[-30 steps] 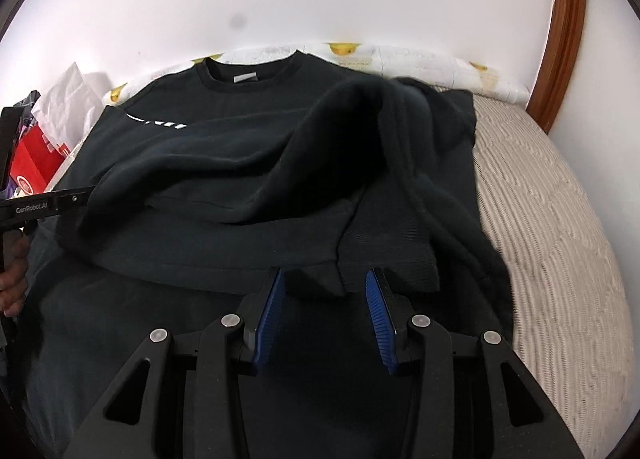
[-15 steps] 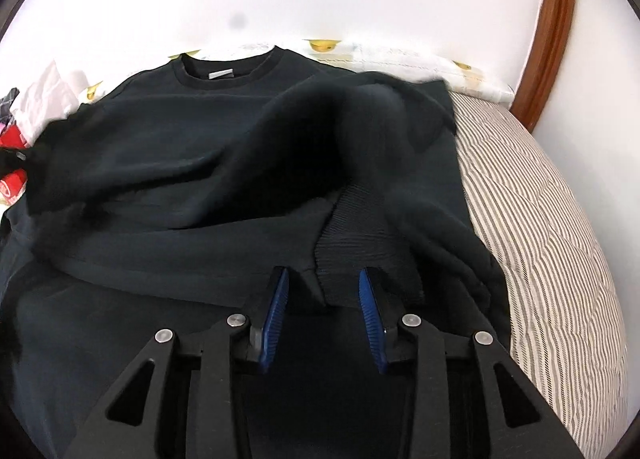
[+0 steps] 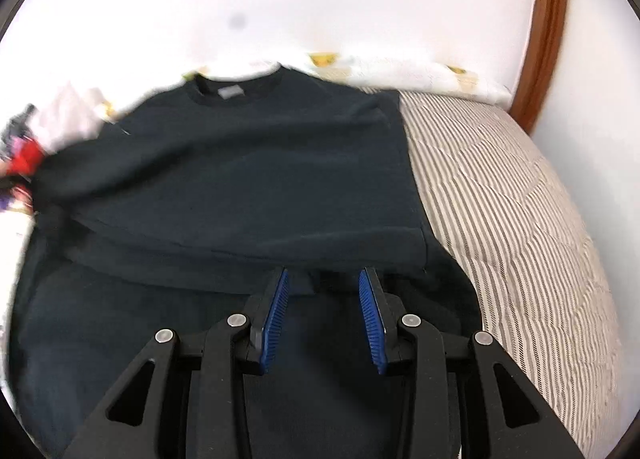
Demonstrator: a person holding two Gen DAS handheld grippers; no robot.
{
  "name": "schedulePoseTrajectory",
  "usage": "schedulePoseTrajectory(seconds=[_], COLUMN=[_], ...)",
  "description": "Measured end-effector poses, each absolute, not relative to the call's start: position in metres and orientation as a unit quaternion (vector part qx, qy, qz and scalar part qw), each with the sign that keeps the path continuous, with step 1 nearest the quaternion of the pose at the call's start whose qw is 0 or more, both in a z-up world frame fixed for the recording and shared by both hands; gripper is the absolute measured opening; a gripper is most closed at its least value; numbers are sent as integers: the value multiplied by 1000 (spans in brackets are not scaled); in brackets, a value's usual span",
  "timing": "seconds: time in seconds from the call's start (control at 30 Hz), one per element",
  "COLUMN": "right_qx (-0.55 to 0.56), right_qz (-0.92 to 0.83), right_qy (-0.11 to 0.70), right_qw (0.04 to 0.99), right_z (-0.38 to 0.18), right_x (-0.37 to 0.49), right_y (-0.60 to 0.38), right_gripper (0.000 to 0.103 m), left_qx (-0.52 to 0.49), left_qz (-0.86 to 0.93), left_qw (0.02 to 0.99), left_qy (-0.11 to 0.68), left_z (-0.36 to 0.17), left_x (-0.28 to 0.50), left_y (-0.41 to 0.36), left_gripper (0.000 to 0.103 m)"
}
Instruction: Fold small clothes
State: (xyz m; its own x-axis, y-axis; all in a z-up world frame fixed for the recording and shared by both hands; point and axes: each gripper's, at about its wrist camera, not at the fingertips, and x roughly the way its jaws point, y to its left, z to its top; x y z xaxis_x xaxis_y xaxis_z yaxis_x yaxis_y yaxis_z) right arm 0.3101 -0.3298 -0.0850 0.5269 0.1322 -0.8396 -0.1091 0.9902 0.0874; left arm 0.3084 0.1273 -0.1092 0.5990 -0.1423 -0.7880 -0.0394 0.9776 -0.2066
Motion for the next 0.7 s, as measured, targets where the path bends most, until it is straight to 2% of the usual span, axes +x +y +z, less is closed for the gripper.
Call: schedulePoseTrajectory(seconds=[0.1, 0.23, 0.43, 0.6, 0.7], right_qx=[34, 20, -14, -39, -32], right_qz=[80, 38, -27, -46, -47], right_qy=[450, 457, 515, 509, 510], right_qw=[889, 889, 857, 858, 858], right_z=[-65, -77, -125, -124, -119], right_x=[312, 332, 353, 347, 342], right_y=[-337, -340, -349, -350, -355], right_gripper=[38, 38, 35, 35, 38], left_qx=[-100, -75, -63, -73, -76], left_qz=[-15, 7, 16, 15, 14], left_qw=[879, 883, 884, 882, 880], left_qy=[466, 463, 463, 465, 468], left_z=[-130, -131, -130, -129, -129], left_x=[309, 307, 302, 295, 288], left_y=[128, 125, 127, 133, 133], left_gripper=[13, 23, 24, 26, 33])
